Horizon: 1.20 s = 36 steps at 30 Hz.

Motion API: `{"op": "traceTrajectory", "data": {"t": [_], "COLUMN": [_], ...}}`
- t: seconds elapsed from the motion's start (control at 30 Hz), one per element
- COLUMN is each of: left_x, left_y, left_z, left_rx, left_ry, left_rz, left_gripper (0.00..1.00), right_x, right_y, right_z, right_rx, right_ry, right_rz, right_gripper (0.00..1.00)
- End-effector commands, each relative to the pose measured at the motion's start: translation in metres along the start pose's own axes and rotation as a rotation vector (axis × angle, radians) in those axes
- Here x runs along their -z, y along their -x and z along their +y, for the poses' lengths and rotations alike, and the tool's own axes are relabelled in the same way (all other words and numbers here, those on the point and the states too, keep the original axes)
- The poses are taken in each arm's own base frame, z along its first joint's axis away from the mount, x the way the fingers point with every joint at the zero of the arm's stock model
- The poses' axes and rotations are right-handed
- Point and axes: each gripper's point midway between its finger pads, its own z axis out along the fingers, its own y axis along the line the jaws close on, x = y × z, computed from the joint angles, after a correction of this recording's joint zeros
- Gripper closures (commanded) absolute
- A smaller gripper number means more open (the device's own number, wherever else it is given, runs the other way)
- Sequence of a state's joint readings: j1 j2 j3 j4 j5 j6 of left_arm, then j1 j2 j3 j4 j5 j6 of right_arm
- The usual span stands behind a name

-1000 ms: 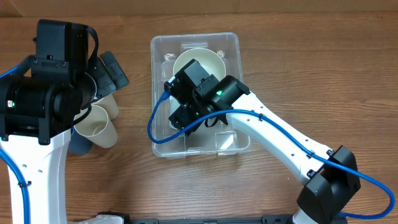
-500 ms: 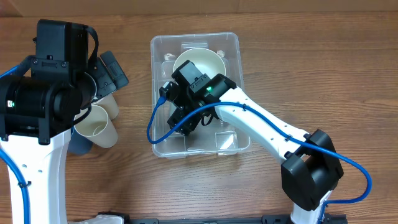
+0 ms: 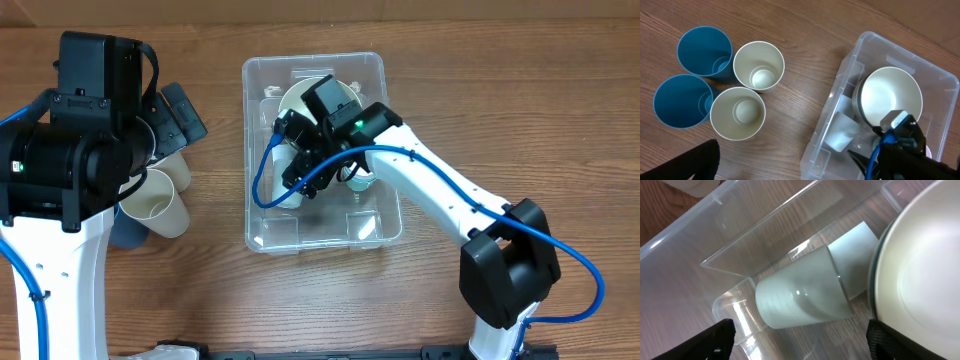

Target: Pack container

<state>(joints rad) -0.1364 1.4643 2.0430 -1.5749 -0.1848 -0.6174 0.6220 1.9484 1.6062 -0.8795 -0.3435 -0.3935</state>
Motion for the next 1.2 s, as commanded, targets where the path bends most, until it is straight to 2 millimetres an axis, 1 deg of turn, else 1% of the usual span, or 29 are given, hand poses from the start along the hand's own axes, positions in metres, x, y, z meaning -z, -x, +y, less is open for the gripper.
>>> {"op": "traceTrajectory", "data": {"t": [0.0, 0.07, 0.23, 0.3, 0.57, 0.77, 0.83, 0.93, 1.17], "left_x": [0.001, -0.001, -0.008, -0.010, -0.016, -0.016, -0.016, -0.016, -0.016], "left_y": [0.005, 0.005, 0.005, 0.005, 0.004, 0.004, 0.004, 0.004, 0.005], "left_z": [0.002, 0.001, 0.000, -0.001, -0.002, -0.002, -0.002, -0.002, -0.002], "left_rx": [-0.013, -0.014, -0.018, -0.019, -0.022, -0.023, -0.022, -0.022, -0.023], "left_ry": [0.009, 0.011, 0.022, 0.026, 0.036, 0.036, 0.035, 0.035, 0.036], "left_rz": [-0.017, -0.013, 0.003, 0.009, 0.023, 0.024, 0.023, 0.023, 0.023], "left_gripper": [0.00, 0.00, 0.00, 0.00, 0.00, 0.00, 0.00, 0.00, 0.00], "right_x": [0.002, -0.001, -0.020, -0.025, -0.029, -0.031, -0.036, -0.047, -0.048], "right_y": [0.007, 0.005, -0.007, -0.009, -0.004, 0.002, 0.000, -0.010, -0.016], "right_z": [0.009, 0.010, 0.009, 0.008, 0.005, 0.002, 0.001, -0.001, 0.002], "right_rx": [0.015, 0.014, -0.008, -0.012, -0.002, 0.008, 0.005, -0.011, -0.021], "right_ry": [0.043, 0.051, 0.080, 0.084, 0.079, 0.071, 0.074, 0.086, 0.095], "right_rz": [-0.026, -0.020, 0.026, 0.034, 0.010, -0.014, -0.006, 0.030, 0.056], "right_gripper": [0.13, 0.13, 0.13, 0.12, 0.08, 0.06, 0.06, 0.05, 0.05]}}
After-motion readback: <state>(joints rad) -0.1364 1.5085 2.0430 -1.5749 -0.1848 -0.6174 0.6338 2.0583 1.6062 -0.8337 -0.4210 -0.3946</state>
